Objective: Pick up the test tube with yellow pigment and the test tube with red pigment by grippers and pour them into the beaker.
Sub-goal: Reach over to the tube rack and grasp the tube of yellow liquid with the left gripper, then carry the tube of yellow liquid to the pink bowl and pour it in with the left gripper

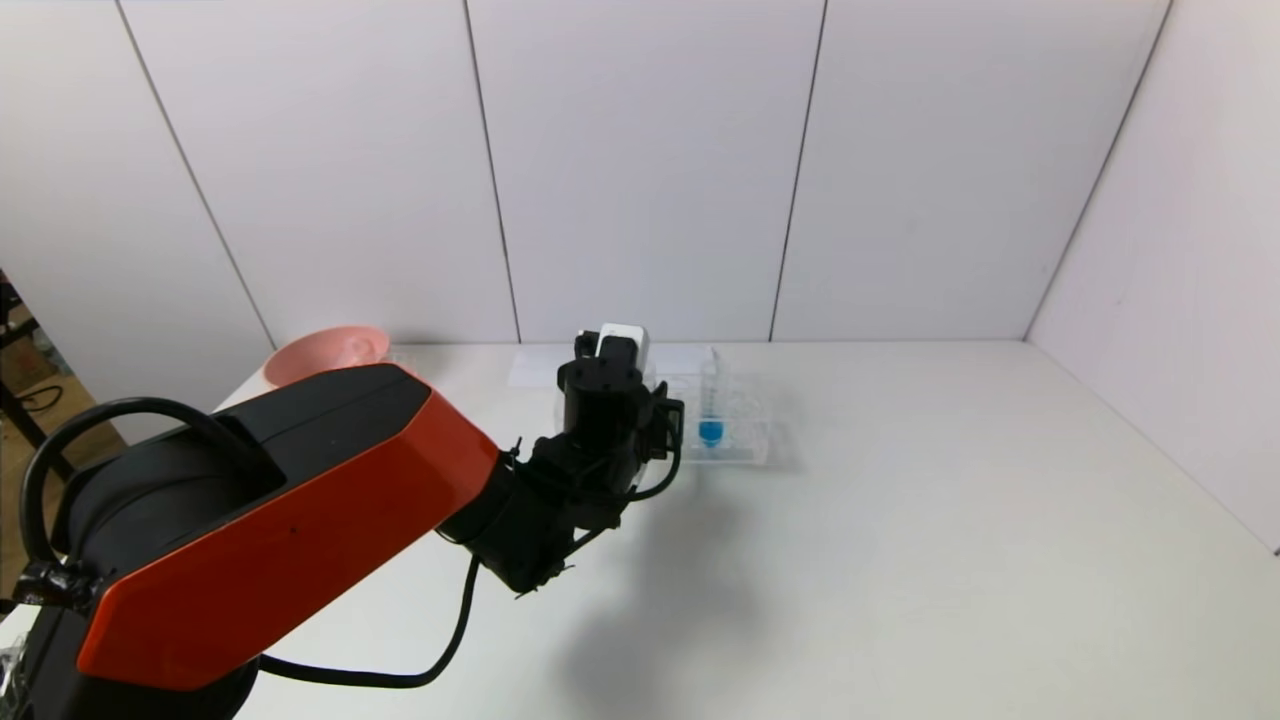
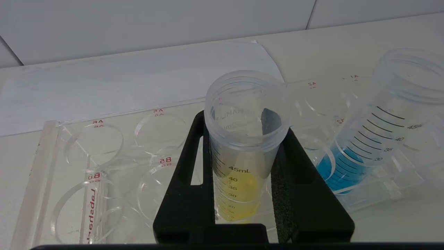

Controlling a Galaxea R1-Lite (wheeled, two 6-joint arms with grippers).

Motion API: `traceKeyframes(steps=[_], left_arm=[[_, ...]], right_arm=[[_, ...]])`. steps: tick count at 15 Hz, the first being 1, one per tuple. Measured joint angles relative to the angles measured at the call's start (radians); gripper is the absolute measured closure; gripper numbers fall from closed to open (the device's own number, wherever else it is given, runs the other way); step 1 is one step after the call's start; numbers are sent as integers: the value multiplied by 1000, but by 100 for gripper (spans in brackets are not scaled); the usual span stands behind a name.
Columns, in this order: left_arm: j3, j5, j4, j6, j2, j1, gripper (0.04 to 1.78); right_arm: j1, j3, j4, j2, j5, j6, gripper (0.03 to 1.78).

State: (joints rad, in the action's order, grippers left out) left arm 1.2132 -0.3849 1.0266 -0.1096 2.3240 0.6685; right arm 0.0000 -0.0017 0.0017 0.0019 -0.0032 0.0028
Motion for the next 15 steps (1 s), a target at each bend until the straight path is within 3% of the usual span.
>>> traceKeyframes(steps=[15], left_arm=[[-3, -5, 2, 1, -23, -1, 135]], right_arm=[[0, 0, 0, 0, 0, 0, 11]])
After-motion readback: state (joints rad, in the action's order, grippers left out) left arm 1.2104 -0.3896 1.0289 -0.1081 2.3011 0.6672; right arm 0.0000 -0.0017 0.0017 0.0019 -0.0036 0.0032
